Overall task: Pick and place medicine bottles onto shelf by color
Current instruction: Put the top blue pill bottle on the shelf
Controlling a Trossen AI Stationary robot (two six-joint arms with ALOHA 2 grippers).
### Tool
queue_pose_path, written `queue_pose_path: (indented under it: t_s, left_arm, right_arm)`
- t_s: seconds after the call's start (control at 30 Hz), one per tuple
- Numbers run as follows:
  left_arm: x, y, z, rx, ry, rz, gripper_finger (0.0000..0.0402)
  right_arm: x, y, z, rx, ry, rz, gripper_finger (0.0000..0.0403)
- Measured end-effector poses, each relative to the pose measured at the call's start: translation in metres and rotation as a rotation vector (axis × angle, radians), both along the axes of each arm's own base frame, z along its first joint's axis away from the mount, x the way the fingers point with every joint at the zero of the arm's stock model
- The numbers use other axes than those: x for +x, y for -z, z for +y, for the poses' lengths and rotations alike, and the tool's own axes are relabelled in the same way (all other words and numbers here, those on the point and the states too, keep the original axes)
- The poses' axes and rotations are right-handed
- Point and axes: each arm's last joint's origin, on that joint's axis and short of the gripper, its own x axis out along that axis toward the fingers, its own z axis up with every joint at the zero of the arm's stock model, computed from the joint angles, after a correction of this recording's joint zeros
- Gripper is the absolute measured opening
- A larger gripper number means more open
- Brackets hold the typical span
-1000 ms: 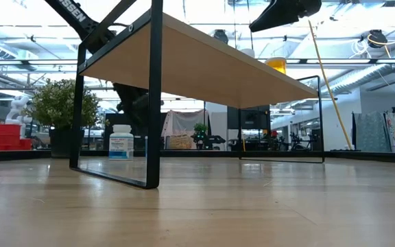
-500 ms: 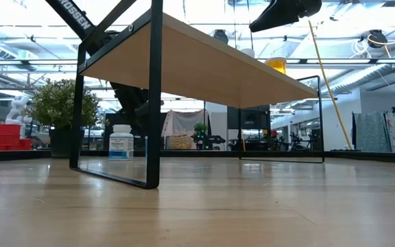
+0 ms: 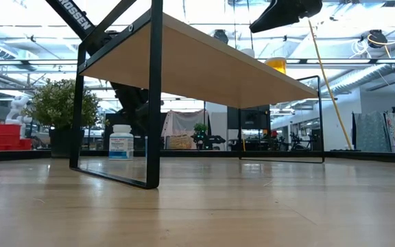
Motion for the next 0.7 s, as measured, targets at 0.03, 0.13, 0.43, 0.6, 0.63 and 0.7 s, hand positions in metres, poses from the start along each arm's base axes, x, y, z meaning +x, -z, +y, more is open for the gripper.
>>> queue_pose_path:
  t_s: [0.03,0.13,0.43,0.6,0.63,0.7]
  left_arm:
    - [-0.0004,0.0004,-0.0004,-0.005,0.000,0.005,0.0246]
    - [-0.0009,0.0009,-0.0008,-0.010,-0.001,0.012,0.0231]
    - [-0.0012,0.0011,-0.0011,-0.007,0.014,0.021,0.0198]
    - [-0.0014,0.0012,-0.0017,-0.008,0.021,0.028,0.0176]
    - [-0.0015,0.0012,-0.0017,-0.008,0.022,0.028,0.0172]
    - [-0.0015,0.0013,-0.0017,-0.008,0.023,0.029,0.0165]
  right_arm:
    - [0.0000,0.0000,0.0000,0.000,0.000,0.000,0.0192]
    - [0.0000,0.0000,0.0000,0.000,0.000,0.000,0.0192]
    - [0.0000,0.0000,0.0000,0.000,0.000,0.000,0.0192]
    - [0.0000,0.0000,0.0000,0.000,0.000,0.000,0.0192]
    - [0.0000,0.0000,0.0000,0.000,0.000,0.000,0.0192]
    - [0.0000,0.0000,0.0000,0.000,0.000,0.000,0.0192]
